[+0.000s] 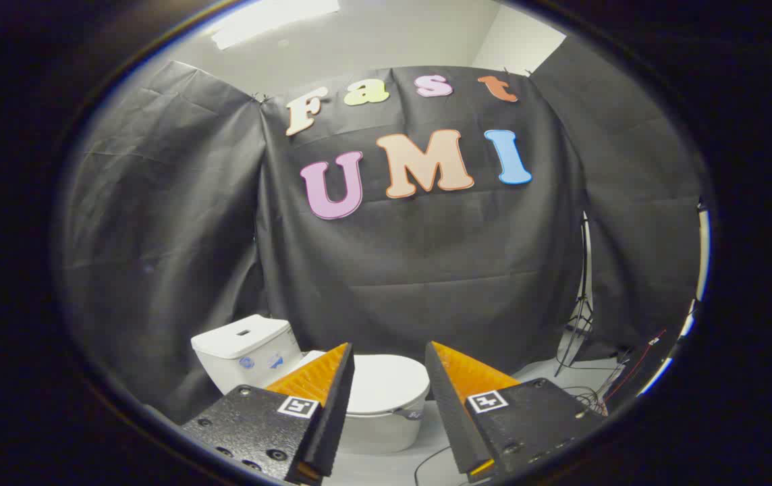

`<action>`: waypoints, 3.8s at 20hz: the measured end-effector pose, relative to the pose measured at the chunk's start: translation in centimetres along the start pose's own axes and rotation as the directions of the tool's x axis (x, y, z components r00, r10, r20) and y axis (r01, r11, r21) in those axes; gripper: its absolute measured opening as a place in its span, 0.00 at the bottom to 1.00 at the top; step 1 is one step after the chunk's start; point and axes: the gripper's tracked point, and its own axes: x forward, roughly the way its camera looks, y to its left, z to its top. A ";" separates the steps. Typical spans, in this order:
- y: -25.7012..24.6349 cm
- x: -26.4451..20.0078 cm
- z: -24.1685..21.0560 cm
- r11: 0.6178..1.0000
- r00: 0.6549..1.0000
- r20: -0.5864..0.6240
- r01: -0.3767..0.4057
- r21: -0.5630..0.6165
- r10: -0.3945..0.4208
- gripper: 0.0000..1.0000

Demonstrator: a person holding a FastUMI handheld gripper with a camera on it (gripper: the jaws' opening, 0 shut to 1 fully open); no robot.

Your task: Open the toilet lid.

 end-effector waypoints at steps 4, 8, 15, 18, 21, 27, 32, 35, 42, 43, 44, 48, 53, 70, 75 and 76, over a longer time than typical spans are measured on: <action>0.0 0.0 -0.4 0.999 1.000 0.004 0.019 0.032 -0.019 0.65; 0.1 0.1 -0.9 0.998 1.000 -0.003 0.028 0.057 -0.028 0.65; 0.0 0.7 -1.5 0.996 1.000 -0.012 0.027 0.087 -0.026 0.65; -0.2 0.8 -1.7 0.993 1.000 -0.005 0.027 0.114 -0.027 0.66; -0.5 1.1 -1.8 0.988 0.999 0.006 0.032 0.153 -0.033 0.65; -1.0 2.5 -2.1 0.970 0.999 0.031 0.026 0.241 -0.034 0.65; -1.0 4.3 -3.0 0.939 0.998 0.052 0.014 0.342 -0.034 0.65; -1.1 5.6 -3.6 0.909 0.997 0.064 0.012 0.416 -0.042 0.65; -1.1 9.2 -6.7 0.799 0.993 0.097 -0.010 0.602 -0.061 0.65; -1.1 9.7 -7.4 0.779 0.993 0.098 -0.012 0.627 -0.064 0.65; -1.1 10.1 -8.2 0.758 0.993 0.096 -0.012 0.653 -0.067 0.65; -1.2 12.4 -11.5 0.656 0.994 0.081 -0.012 0.755 -0.076 0.65; -2.1 15.2 -17.3 0.511 0.995 0.034 0.021 0.859 -0.099 0.66; -4.8 25.9 -27.3 0.169 0.996 -0.086 0.080 0.982 0.029 0.53; -4.7 26.4 -28.0 0.110 0.992 -0.111 0.103 0.989 0.066 0.10; -4.5 26.4 -27.8 0.113 0.991 -0.109 0.101 0.988 0.072 0.07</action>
